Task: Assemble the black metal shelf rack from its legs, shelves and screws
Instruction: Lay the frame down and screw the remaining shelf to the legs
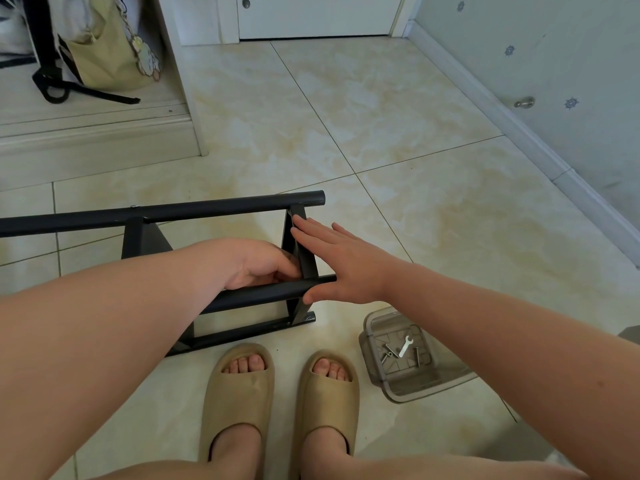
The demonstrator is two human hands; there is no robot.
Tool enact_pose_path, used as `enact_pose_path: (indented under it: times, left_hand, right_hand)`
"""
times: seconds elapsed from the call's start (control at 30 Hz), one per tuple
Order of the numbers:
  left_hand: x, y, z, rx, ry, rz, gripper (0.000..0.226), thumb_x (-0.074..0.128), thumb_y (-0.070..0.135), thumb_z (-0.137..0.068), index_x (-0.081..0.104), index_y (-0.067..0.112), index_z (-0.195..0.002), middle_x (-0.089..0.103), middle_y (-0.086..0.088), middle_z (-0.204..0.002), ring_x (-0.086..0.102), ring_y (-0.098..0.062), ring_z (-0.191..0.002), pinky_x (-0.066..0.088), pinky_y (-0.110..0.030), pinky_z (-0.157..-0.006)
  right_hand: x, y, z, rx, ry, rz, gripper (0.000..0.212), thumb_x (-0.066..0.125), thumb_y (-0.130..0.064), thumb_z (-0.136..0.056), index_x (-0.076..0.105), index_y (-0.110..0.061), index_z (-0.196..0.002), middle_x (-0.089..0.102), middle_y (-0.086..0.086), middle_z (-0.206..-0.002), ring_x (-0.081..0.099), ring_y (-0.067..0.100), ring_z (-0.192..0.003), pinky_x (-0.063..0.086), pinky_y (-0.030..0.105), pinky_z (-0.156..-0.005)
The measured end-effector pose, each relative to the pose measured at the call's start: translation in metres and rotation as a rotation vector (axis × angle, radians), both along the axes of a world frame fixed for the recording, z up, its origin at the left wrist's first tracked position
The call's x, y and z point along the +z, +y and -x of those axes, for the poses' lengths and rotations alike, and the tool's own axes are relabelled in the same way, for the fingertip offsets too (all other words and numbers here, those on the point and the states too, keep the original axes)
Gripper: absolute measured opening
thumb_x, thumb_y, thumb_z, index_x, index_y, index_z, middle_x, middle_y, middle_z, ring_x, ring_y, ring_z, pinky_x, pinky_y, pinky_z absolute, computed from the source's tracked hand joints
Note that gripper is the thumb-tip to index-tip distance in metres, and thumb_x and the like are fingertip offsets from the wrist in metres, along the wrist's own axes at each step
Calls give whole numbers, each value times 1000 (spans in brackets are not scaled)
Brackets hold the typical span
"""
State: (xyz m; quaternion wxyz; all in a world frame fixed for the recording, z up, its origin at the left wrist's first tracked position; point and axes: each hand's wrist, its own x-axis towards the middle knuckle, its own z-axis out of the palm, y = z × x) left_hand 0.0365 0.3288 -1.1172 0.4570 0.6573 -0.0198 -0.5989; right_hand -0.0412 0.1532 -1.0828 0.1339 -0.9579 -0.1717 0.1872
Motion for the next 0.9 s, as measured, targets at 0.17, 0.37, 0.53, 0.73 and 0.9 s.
enact_pose_path:
  times: [0.17,0.37,0.53,0.73,0.9]
  left_hand:
    - [-6,-1,1,46,-53,58,30,52,-10,-91,64,-2,-118,71,-18,-100,70,-28,-90,56,-36,-87]
    - [-6,0,5,36,-54,69,29,50,-12,-91,63,-3,-115,71,-20,-99,69,-31,-92,53,-41,-93]
    - [-5,0,7,39,-62,80,38,48,-14,-91,57,-8,-127,69,-21,-101,68,-31,-92,53,-39,-91]
    - [-3,1,7,39,-28,58,24,48,-2,-95,67,1,-109,72,-11,-83,70,-20,-73,56,-27,-68]
    - [-2,0,7,-18,-97,-37,17,58,8,-93,72,3,-100,73,-10,-79,66,-22,-72,52,-32,-75]
  right_hand:
    - [0,0,1,4,-2,-5,105,67,-58,-89,3,-18,-162,-11,-6,-169,-9,9,-155,-5,33,-126]
    - [-2,0,3,6,-5,-15,106,68,-58,-88,3,-18,-162,-11,-6,-169,-8,8,-155,-5,33,-126]
    - [-4,0,5,10,-11,-15,106,67,-59,-88,3,-18,-162,-11,-6,-169,-9,7,-155,-7,32,-126]
    - [-4,-2,2,20,-27,6,105,65,-61,-89,3,-18,-162,-10,-5,-169,-8,9,-155,-7,32,-125]
    - [-3,-2,2,22,-31,10,105,65,-61,-89,4,-18,-162,-9,-5,-169,-8,10,-155,-6,33,-126]
